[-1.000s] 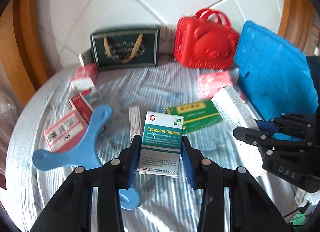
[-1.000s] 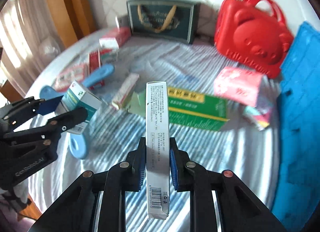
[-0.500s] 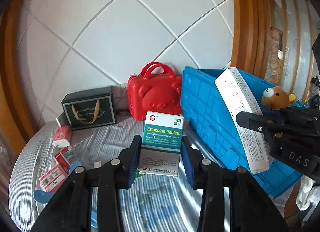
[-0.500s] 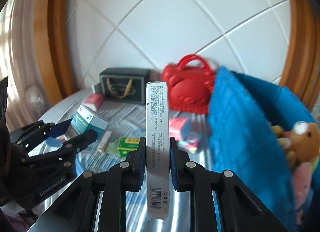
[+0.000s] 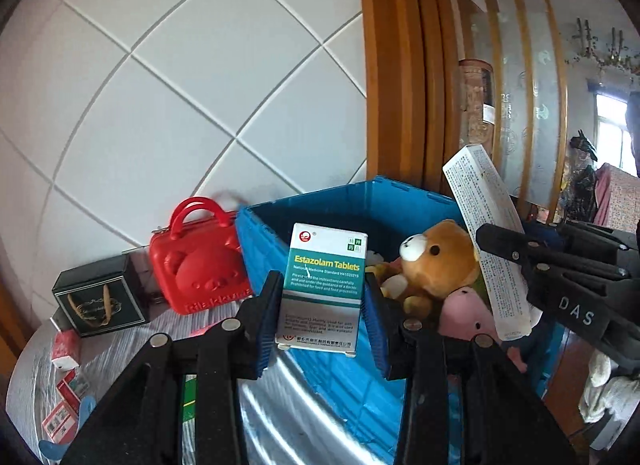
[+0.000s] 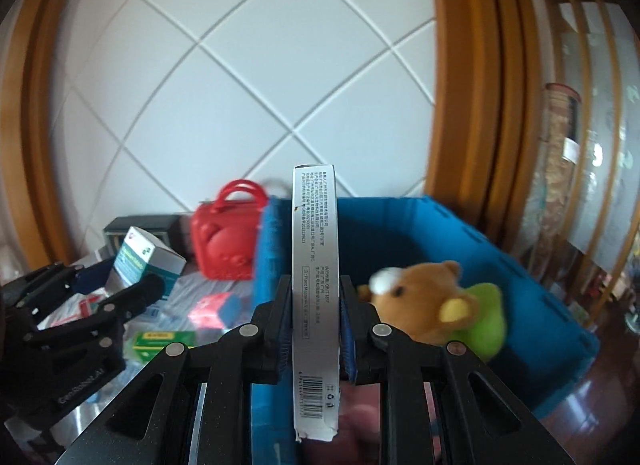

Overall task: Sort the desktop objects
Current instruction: 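Carry both boxes over the blue bin and open both tools to drop them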

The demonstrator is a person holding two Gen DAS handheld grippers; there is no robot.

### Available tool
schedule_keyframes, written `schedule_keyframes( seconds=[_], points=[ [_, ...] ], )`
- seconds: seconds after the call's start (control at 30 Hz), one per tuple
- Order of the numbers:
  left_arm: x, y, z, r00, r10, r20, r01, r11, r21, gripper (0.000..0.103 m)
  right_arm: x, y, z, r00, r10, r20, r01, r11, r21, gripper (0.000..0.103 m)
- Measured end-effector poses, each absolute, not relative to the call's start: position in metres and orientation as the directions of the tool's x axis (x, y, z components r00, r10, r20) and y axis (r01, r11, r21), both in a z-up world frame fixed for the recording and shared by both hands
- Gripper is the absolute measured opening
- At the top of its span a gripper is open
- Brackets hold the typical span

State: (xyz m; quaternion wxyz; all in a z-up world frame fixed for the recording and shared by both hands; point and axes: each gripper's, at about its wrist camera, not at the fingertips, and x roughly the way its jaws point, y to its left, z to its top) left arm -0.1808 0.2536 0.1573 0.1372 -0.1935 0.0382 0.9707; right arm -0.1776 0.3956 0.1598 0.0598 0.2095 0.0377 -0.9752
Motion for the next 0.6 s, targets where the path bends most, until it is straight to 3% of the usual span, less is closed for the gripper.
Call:
schedule_keyframes(
  seconds=[0.3, 0.6],
  points=[
    [-0.215, 0.363, 0.155, -0.821, 0.269, -0.504, -0.346, -0.936, 0.064, 0.039, -0.202, 0.479, 0.134, -0.887, -0.012, -0.461, 0.056, -0.995, -0.082, 0.021],
    [-0.225, 0.403, 0.144, -0.820, 0.219, -0.529, -0.316, -0.944, 0.098, 0.039, -0.224, 0.527, 0.107, -0.856, 0.072, -0.513, -0.004, -0.991, -0.132, 0.021]
  ],
)
